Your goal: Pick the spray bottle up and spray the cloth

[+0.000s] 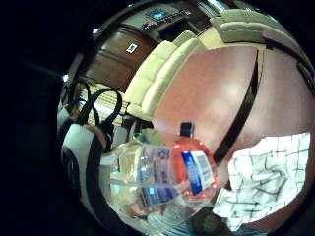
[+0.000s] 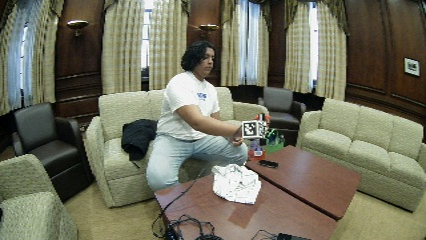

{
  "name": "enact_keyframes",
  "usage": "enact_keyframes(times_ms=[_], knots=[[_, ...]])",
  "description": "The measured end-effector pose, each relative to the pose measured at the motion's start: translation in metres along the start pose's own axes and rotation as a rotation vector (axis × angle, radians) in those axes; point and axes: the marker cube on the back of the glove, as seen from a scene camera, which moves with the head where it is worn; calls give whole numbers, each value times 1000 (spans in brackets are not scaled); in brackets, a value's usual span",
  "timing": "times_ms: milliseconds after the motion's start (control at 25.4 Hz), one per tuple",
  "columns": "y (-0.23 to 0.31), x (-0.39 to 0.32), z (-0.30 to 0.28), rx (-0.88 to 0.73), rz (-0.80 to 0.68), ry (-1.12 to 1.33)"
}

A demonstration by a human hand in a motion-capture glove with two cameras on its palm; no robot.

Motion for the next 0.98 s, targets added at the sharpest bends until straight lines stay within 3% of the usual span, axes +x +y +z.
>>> enact_keyframes(times_ms=[432,629,786,983], knots=[[-16,73,52,78,53,23],[2,81,50,-57,64,13],[-16,87,58,85,57,32],[-25,85,68,125,31,51]])
